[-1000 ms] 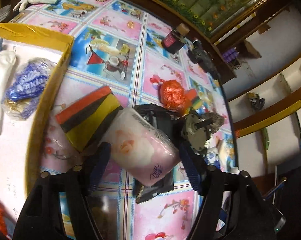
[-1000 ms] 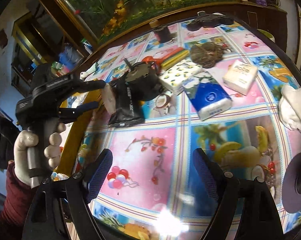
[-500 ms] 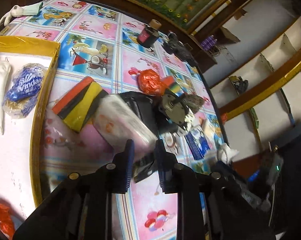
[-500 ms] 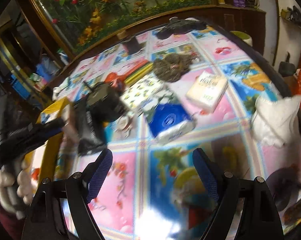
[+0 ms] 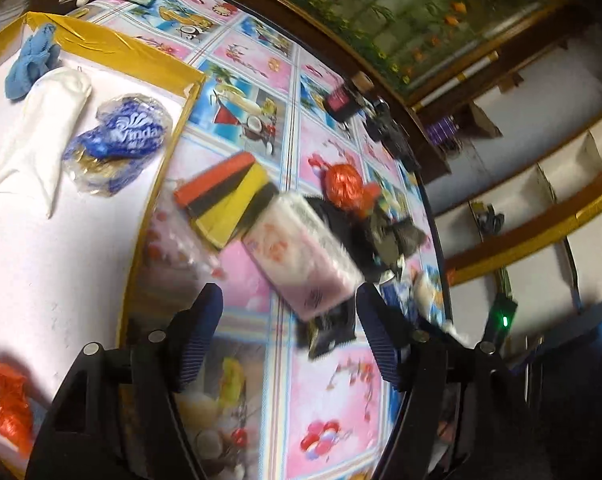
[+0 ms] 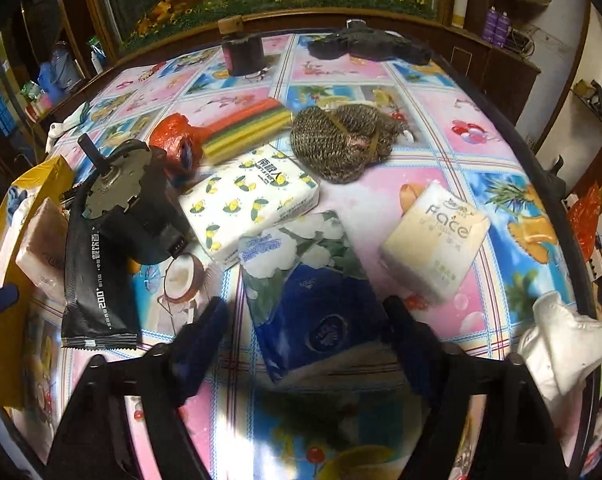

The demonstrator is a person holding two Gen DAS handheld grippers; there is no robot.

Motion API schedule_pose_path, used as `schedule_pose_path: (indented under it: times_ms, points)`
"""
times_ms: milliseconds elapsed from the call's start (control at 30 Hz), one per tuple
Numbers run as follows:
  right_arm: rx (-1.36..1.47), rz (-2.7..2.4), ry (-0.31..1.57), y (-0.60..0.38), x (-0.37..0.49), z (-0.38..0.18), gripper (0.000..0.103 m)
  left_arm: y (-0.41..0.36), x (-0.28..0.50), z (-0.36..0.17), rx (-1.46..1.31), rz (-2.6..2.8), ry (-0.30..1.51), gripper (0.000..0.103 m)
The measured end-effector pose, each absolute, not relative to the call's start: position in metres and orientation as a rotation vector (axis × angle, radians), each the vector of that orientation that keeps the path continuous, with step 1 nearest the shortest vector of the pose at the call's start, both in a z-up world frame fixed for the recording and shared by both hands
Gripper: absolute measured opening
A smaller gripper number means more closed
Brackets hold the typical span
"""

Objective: Organize soft objects
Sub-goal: 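Grasp pink rose tissue pack with left tool while right tool grasps blue tissue pack, then carry both tissue packs over the box and open both tools to drop them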

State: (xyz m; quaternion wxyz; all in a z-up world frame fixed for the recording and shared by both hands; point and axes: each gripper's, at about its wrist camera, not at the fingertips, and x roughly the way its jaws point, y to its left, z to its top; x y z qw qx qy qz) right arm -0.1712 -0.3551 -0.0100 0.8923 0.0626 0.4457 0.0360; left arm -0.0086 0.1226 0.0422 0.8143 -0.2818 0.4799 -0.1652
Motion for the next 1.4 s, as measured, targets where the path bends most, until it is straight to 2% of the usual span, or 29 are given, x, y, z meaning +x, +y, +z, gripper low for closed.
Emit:
schedule_pose_path:
  times_ms: [167, 267, 300, 367, 433, 633, 867, 1133, 1400]
  points:
    - [0.137, 0.102, 0.917, -0.351, -0.172, -0.01, 0.062, 0.095, 0.018, 0.036, -0.536, -0.294, 1.075, 0.068]
    - [0.139, 0.105, 0.909, -0.354, -0.176, -0.011, 0.062, 0.082, 0.028, 0.021, -0.513, -0.277, 1.137, 0.073]
    - [0.143, 0.107, 0.908, -0.355, -0.178, -0.011, 0.062, 0.08, 0.029, 0.015, -0.516, -0.274, 1.159, 0.071]
    - [0.161, 0.116, 0.903, -0.358, -0.18, -0.011, 0.061, 0.081, 0.025, 0.015, -0.502, -0.296, 1.138, 0.06]
    - [0.184, 0.131, 0.9, -0.362, -0.185, -0.01, 0.059, 0.088, 0.022, 0.014, -0.514, -0.313, 1.138, 0.056]
    - [0.309, 0.193, 0.895, -0.381, -0.205, -0.008, 0.059, 0.104, 0.005, 0.019, -0.578, -0.35, 1.11, 0.055]
    - [0.391, 0.232, 0.834, -0.392, -0.214, 0.018, 0.059, 0.123, -0.024, 0.055, -0.628, -0.437, 1.021, 0.055]
    - [0.323, 0.399, 0.789, -0.334, -0.236, 0.057, 0.059, 0.219, -0.048, 0.095, -0.58, -0.312, 0.913, 0.055]
    - [0.177, 0.559, 0.805, -0.223, -0.212, 0.077, 0.059, 0.321, -0.032, 0.064, -0.572, -0.054, 0.941, 0.056]
